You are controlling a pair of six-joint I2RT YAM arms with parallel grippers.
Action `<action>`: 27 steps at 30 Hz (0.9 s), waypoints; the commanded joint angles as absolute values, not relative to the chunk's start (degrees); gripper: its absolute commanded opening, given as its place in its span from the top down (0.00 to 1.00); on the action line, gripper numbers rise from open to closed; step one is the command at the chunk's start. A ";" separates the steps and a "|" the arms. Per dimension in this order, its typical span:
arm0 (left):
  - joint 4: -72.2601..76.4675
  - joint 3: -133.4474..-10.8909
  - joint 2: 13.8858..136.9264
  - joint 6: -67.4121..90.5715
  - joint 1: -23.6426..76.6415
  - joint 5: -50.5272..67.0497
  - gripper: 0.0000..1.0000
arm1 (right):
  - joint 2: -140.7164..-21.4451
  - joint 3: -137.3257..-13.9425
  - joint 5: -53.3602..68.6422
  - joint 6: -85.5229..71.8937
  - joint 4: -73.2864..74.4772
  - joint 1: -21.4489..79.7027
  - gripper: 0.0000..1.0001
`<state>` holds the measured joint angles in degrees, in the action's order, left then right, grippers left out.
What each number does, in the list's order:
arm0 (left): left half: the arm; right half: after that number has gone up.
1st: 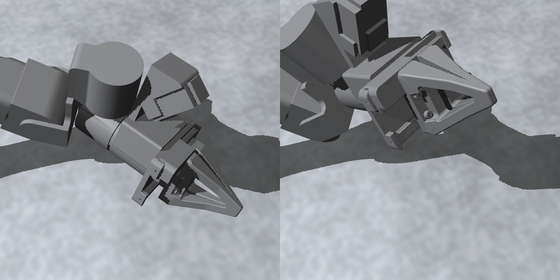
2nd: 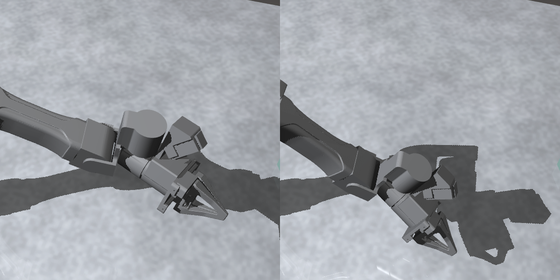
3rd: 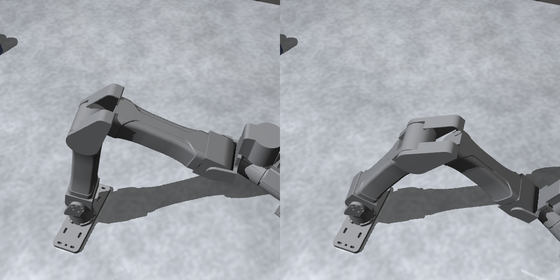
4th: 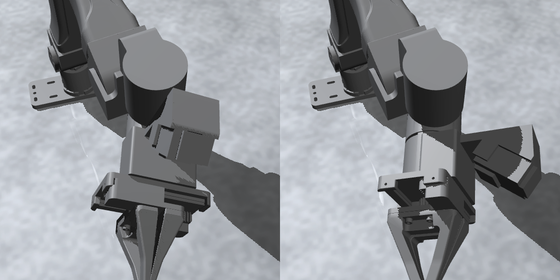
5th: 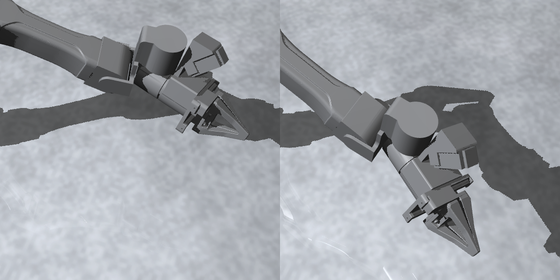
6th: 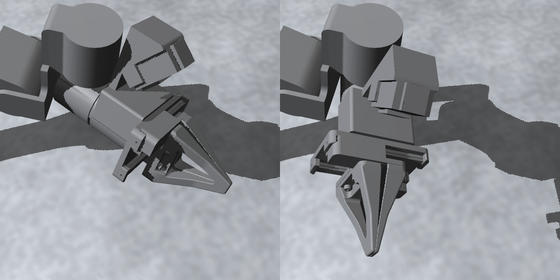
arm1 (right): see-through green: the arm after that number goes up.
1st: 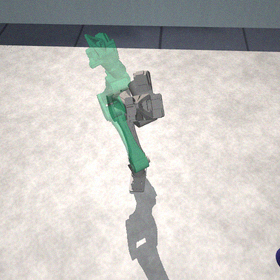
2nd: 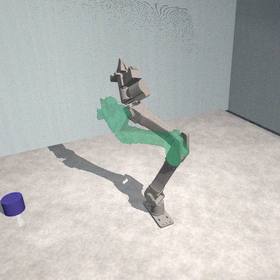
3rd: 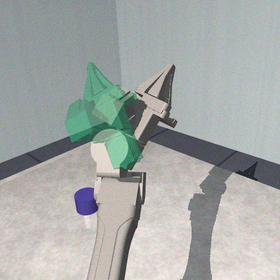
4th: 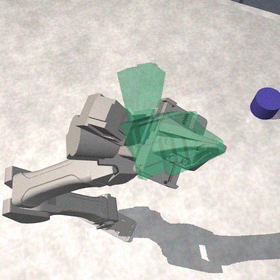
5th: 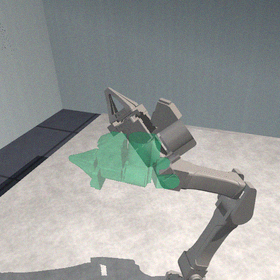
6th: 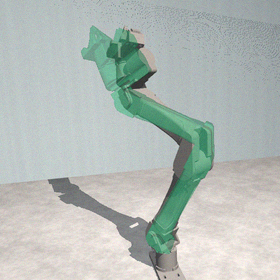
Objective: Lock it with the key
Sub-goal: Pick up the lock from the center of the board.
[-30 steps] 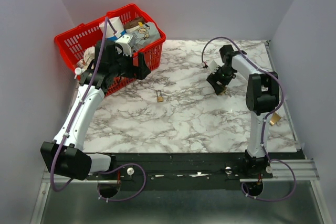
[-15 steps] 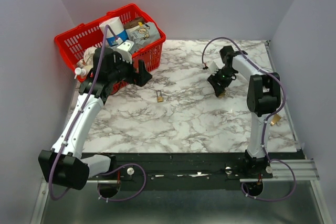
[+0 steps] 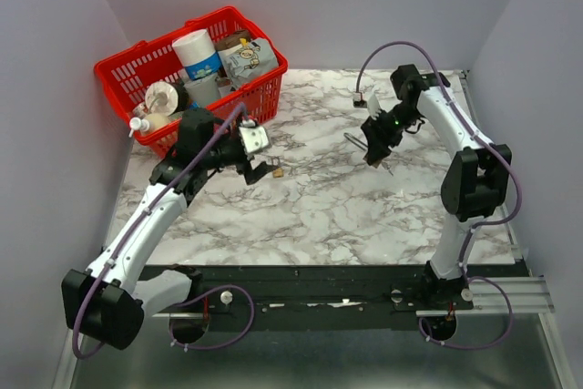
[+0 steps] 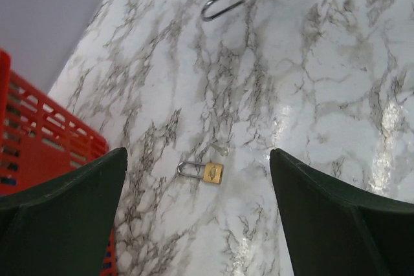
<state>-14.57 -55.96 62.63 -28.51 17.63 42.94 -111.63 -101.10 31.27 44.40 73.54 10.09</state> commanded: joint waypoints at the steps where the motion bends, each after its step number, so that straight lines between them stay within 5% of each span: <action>1: -12.66 -52.83 62.31 -49.12 23.90 47.20 0.02 | -106.36 -101.34 43.14 45.26 83.75 13.09 0.99; 21: -5.62 -52.03 70.14 -54.05 33.22 46.49 0.13 | -96.24 -95.98 50.45 43.33 87.36 30.49 0.99; 27: -9.23 -52.56 70.66 -57.13 33.84 47.64 0.25 | -96.33 -97.73 49.13 42.98 87.36 33.05 0.99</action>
